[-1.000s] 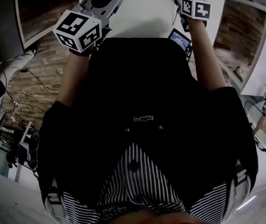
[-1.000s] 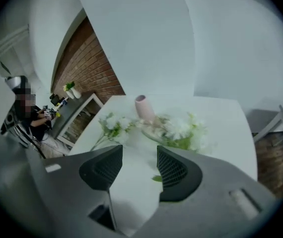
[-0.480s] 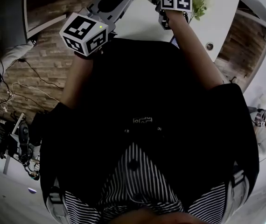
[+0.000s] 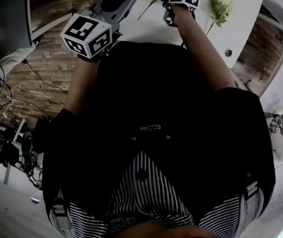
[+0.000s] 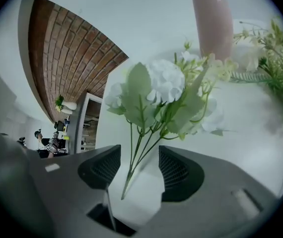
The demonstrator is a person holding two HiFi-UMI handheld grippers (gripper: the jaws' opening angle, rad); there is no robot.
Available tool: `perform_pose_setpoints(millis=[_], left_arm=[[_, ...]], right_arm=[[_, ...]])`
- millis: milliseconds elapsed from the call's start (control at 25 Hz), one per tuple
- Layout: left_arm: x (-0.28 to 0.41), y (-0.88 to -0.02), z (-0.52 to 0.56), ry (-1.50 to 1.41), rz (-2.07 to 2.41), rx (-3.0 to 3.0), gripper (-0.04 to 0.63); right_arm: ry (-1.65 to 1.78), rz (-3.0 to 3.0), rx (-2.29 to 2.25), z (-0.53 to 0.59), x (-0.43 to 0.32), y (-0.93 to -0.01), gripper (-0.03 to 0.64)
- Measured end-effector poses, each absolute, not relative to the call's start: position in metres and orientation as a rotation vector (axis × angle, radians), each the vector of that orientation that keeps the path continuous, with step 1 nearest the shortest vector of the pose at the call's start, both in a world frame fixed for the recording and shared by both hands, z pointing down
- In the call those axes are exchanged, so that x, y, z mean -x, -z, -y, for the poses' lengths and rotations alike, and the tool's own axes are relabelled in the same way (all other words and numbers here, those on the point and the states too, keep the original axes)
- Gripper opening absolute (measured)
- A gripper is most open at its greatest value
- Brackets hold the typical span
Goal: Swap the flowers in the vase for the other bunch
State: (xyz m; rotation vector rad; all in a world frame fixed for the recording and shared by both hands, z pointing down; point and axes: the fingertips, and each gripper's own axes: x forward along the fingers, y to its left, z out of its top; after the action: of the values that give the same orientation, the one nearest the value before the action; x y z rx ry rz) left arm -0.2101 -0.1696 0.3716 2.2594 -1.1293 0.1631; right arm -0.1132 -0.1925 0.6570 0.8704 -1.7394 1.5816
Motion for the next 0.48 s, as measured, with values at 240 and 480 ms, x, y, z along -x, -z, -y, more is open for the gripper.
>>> perform_pose_setpoints(millis=[240,480], left_arm=[[0.228,-0.379,0.172,-0.160,1.118,-2.241,0.007],[0.233,-0.388,0.175,-0.151,1.115,-2.220,0.008]], right_arm=[[-1.543,1.625,-0.943,0.190,0.112,-0.679,0.215],[-1.437,1.636,-1.017,0.191,0.089,-0.688,0.053]])
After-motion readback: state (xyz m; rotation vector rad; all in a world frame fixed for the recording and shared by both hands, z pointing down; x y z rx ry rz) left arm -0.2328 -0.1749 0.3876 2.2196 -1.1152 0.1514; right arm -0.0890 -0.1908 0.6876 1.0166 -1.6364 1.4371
